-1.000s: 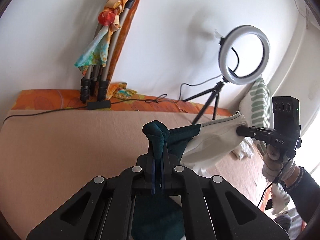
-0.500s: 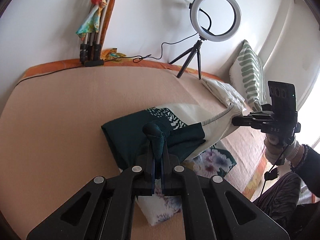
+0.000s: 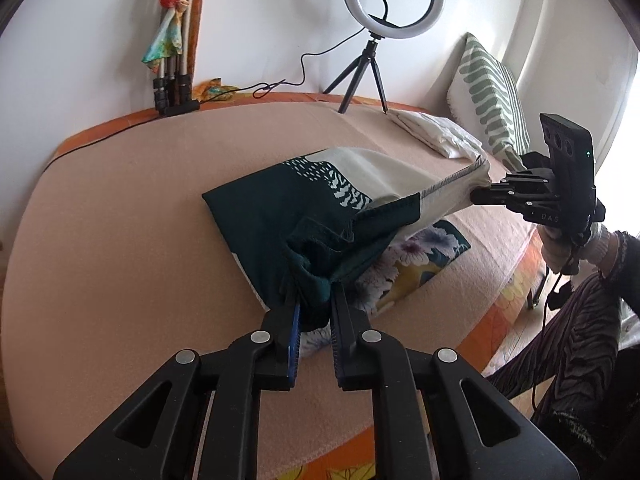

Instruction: Fold small clothes

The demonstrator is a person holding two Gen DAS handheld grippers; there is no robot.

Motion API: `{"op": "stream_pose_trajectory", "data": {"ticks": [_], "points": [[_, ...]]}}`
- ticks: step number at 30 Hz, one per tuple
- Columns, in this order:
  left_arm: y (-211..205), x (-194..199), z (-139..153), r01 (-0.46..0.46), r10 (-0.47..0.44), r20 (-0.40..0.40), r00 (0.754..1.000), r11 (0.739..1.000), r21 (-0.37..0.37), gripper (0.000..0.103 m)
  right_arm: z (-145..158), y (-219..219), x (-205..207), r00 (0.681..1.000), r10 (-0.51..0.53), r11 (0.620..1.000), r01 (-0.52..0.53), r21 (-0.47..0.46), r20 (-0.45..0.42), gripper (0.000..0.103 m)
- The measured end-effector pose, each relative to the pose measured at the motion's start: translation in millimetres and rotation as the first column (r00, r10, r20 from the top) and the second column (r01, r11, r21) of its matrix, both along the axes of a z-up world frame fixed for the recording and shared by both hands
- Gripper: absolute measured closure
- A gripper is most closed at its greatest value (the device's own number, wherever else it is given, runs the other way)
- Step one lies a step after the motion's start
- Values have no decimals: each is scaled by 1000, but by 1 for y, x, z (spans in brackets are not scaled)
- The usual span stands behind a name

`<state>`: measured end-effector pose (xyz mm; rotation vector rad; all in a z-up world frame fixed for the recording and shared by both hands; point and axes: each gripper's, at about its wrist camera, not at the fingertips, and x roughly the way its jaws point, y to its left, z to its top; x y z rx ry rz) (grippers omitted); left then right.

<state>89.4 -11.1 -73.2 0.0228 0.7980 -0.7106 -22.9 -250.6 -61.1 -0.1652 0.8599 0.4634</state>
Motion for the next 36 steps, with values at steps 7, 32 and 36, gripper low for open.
{"op": "stream_pose_trajectory", "data": {"ticks": [7,32,36], "points": [[15,-29,15,31,-31,2,1000,999,-14,84,6,-7,-41,998,54,997,-56,-55,-33,75],[2,1,-11,-93,91,-167,982,996,-6,101,-33,-29,-10,908,-139,876,299,378,-394,98],[4,0,-18,-61,76,-157,985,993,100,99,-29,-17,-21,920,-153,948,240,209,-362,98]]}}
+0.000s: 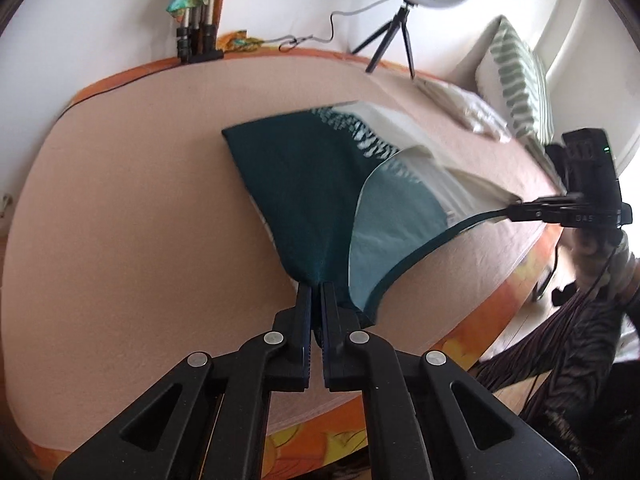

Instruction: Fold small clothes

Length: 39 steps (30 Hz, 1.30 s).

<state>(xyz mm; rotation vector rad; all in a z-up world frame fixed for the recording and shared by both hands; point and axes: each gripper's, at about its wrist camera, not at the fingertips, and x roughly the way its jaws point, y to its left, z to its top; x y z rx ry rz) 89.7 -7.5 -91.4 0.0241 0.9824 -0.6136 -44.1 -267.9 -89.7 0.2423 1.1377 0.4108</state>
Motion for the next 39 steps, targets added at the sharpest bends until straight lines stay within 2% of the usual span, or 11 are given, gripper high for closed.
{"op": "stream_pose_trajectory", "data": {"ticks": [2,4,6,10,15,17,19,24,31,36,39], "points": [[2,2,-1,-9,9,-12,1000,1000,17,96,0,11,-4,998,66,995,-67,-68,-11,84],[5,3,2,-17,17,-19,1000,1000,5,93,7,16,-7,996,90,985,-88,-145,9,72],[7,4,15,-23,23,17,1000,1000,-22,91,22,17,-6,992,106,984,-95,-151,69,71],[1,16,33,-31,37,74,997,997,-75,91,50,17,15,976,93,992,-74,-105,194,73],[-20,58,33,-89,99,69,993,988,-127,91,55,51,74,953,126,989,-100,-105,277,81],[-31,72,29,-95,104,53,993,983,-154,91,47,68,101,949,153,985,-123,-123,274,83],[-47,87,22,-88,95,53,994,988,-129,91,37,80,124,950,174,981,-144,-129,260,83],[-69,110,12,-72,76,27,997,987,-147,91,3,97,164,960,193,977,-168,-131,204,83],[-88,122,-18,-60,59,-16,998,998,-30,91,-30,93,176,971,206,970,-185,-158,123,83],[-88,111,-18,-46,47,37,998,999,-8,91,-40,82,174,974,200,973,-186,-136,104,85],[-80,100,-13,-52,51,63,997,998,26,91,-38,65,171,988,136,981,-124,-147,73,81]]}}
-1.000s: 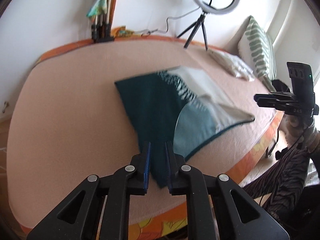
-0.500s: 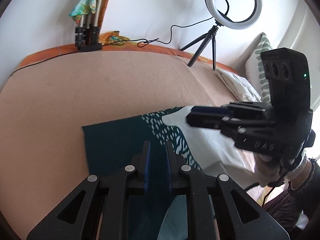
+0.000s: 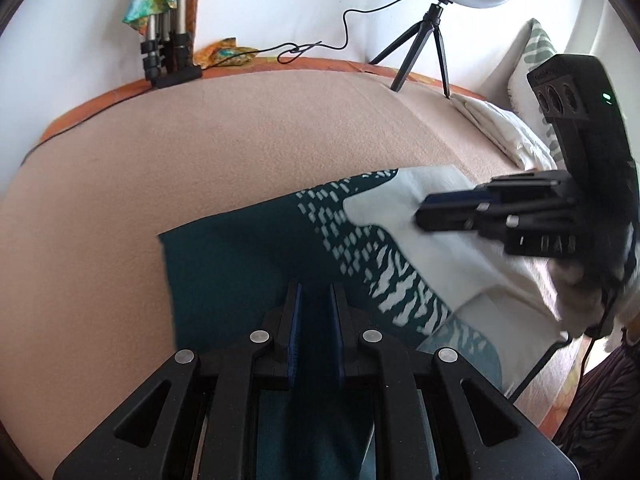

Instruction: Fold small clothes

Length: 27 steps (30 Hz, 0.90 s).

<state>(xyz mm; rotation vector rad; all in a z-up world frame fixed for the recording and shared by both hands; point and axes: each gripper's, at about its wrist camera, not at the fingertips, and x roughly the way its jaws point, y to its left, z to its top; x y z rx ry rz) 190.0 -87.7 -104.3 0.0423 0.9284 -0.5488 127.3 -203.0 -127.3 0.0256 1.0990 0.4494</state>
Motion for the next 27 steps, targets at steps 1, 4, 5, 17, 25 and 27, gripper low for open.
{"op": "stream_pose_trajectory", "data": {"ticks": [1,4,5,17,25,27], "points": [[6,-5,4,-9,9,11,1000,1000,2,91,1,-8,-2,1000,-18,1000,18,-7,-6,81],[28,-14,15,-49,50,15,999,997,-52,86,9,-43,-10,994,-106,994,106,-16,2,78],[39,-20,20,-69,70,14,997,995,-78,78,14,-57,-13,990,-141,990,141,-1,7,72],[120,-74,-2,-305,175,-329,928,863,-402,53,8,-128,-22,962,-216,914,258,312,-165,50],[131,-80,-36,-425,148,-504,851,759,-494,51,-11,-129,-19,952,-189,873,276,402,-242,50],[130,-80,-38,-426,133,-511,849,744,-514,51,-14,-128,-18,952,-181,863,275,424,-248,50]]}}
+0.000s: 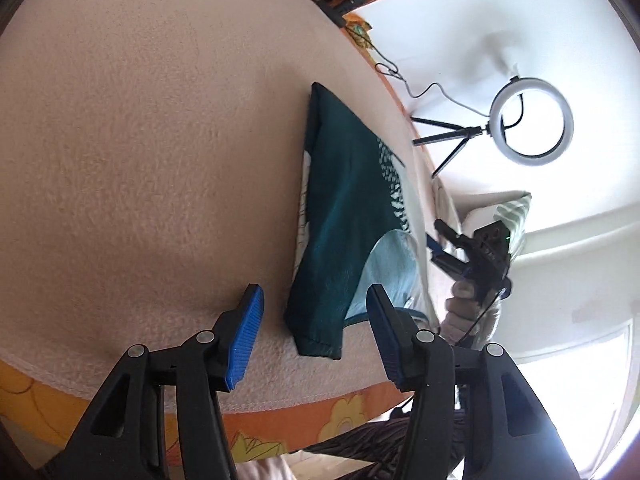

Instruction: Fold small clothes

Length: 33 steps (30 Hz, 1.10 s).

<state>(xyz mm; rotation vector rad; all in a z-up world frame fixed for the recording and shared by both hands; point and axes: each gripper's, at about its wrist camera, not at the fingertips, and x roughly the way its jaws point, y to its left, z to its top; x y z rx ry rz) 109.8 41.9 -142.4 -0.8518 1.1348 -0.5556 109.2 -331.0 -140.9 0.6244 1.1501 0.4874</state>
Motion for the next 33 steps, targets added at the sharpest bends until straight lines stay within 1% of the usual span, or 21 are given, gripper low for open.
{"op": "stream_pose_trajectory", "data": {"ticks": [6,8,10,13,14,15,16,17,18,19,21,23,24,26,28,29,33], "points": [[-24,8,6,62,-62,46,997,998,-2,50,-11,1,4,1000,-1,995,0,98,5,53],[-30,11,6,74,-73,53,996,997,-11,50,-12,6,8,1000,6,994,-7,107,13,54],[-34,13,7,76,-75,61,995,997,-7,50,-14,11,11,1000,17,993,-19,115,12,59],[-44,17,11,73,-76,93,993,997,32,54,-17,22,15,999,25,993,-28,114,21,67],[-48,19,12,74,-79,98,992,996,48,62,-17,28,17,999,34,994,-37,107,25,69],[-52,22,12,75,-83,98,992,994,79,71,-17,31,17,999,36,994,-40,100,35,69],[-55,23,11,75,-86,101,991,991,114,90,-17,34,17,998,42,995,-46,93,39,73],[-62,25,12,86,-106,111,988,982,166,95,-15,39,17,998,47,997,-50,59,43,80],[-63,24,14,88,-117,132,984,975,202,95,-13,44,17,997,52,998,-53,24,50,87],[-67,22,17,97,-137,154,978,964,246,95,-11,48,17,996,63,998,-62,-16,56,90],[-80,16,28,112,-203,212,956,921,374,96,-5,57,14,993,84,992,-77,-99,77,98],[-88,12,33,114,-238,242,941,892,437,97,1,64,11,990,99,984,-83,-155,97,99],[-93,9,37,113,-264,264,928,873,475,97,6,70,9,987,113,975,-88,-204,114,100],[-97,2,43,105,-299,297,907,842,528,98,15,80,5,980,140,954,-95,-285,143,101],[-99,-3,49,92,-319,325,890,825,558,98,23,89,0,972,165,929,-95,-359,168,101],[-100,-6,53,81,-329,342,880,815,574,98,29,95,-3,966,180,910,-92,-405,184,101],[-100,-15,67,49,-345,394,852,801,596,98,49,115,-17,937,249,834,-79,-546,244,101]]}}
